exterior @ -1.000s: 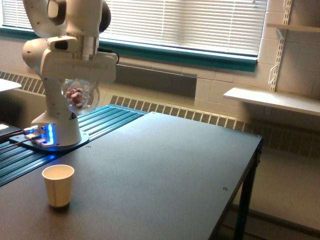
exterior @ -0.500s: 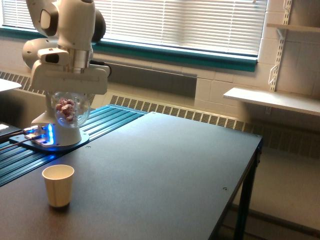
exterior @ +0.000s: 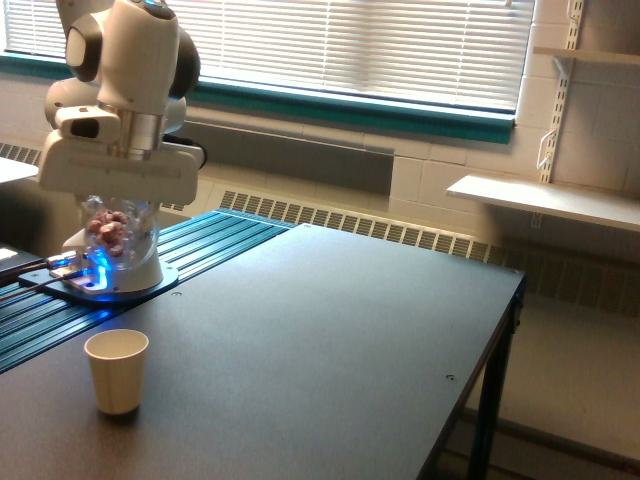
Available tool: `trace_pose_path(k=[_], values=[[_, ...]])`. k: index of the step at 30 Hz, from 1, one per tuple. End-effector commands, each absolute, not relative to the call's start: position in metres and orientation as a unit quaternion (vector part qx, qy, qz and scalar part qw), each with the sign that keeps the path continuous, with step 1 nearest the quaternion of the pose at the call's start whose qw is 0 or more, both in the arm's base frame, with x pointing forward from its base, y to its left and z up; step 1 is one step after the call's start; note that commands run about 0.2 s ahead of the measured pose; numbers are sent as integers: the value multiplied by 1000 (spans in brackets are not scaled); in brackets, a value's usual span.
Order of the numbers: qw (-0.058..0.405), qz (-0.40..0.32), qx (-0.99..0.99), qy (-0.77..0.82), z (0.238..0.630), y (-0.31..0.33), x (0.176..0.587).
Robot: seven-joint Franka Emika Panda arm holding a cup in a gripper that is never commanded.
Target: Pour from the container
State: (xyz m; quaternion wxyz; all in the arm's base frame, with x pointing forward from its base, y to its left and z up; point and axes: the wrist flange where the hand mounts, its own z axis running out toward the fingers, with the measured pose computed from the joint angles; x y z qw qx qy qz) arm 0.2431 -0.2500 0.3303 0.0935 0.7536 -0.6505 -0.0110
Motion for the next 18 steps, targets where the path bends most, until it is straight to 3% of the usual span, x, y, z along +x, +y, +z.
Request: trace_pose_path(k=[1, 18], values=[[110, -12, 742, -662, 325, -265, 244], [108, -77, 723, -678, 292, -295, 255]])
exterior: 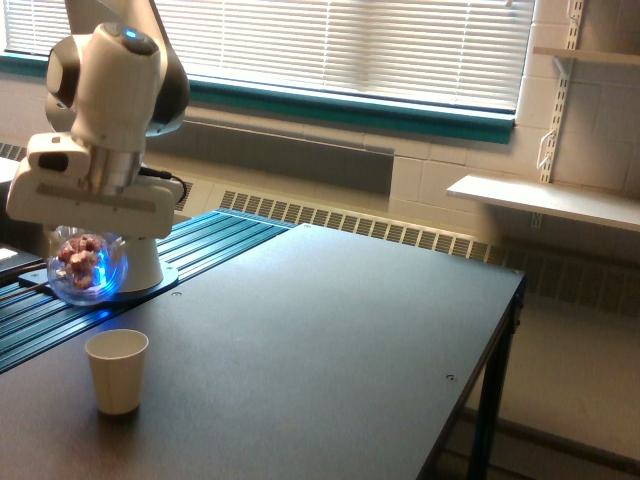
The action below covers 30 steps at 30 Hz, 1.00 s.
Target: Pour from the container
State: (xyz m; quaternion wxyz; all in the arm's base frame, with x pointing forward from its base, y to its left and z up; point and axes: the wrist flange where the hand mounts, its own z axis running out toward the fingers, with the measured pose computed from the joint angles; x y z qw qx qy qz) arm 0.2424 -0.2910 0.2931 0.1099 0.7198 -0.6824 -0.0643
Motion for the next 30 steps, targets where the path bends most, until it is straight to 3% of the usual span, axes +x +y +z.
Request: trace_pose_path(k=[1, 30], values=[[105, -80, 723, -678, 291, -295, 257], [87, -162, 738, -649, 259, -270, 271]])
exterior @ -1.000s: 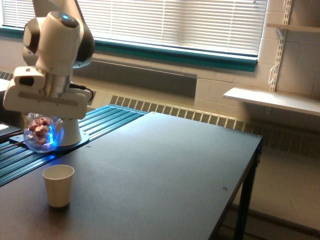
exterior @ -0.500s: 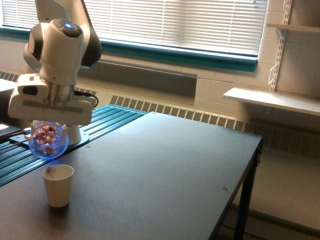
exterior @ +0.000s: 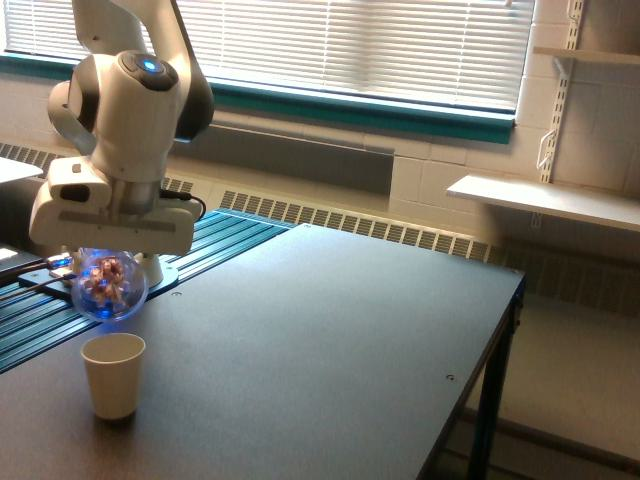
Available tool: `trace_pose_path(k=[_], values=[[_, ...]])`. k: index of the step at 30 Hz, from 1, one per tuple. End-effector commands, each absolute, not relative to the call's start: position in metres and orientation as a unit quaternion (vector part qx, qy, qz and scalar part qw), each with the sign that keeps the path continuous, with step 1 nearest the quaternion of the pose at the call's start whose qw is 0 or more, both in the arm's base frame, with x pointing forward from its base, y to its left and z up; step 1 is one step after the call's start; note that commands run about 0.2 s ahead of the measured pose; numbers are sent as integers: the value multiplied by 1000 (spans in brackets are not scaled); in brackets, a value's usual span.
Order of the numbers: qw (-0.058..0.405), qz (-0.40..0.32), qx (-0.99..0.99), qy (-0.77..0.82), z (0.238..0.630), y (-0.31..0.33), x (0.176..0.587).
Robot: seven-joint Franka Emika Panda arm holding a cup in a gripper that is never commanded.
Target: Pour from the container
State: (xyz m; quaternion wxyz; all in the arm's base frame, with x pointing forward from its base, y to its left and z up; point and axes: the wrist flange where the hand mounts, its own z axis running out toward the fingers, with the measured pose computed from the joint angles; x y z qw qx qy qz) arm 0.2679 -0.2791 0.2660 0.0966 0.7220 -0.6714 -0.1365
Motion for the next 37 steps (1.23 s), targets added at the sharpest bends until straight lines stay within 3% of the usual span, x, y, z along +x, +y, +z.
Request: trace_pose_path(k=[1, 18, 37], values=[[86, -164, 738, -649, 259, -270, 272], [63, -160, 728, -663, 268, -281, 276], [78, -140, 731, -663, 272, -271, 287]])
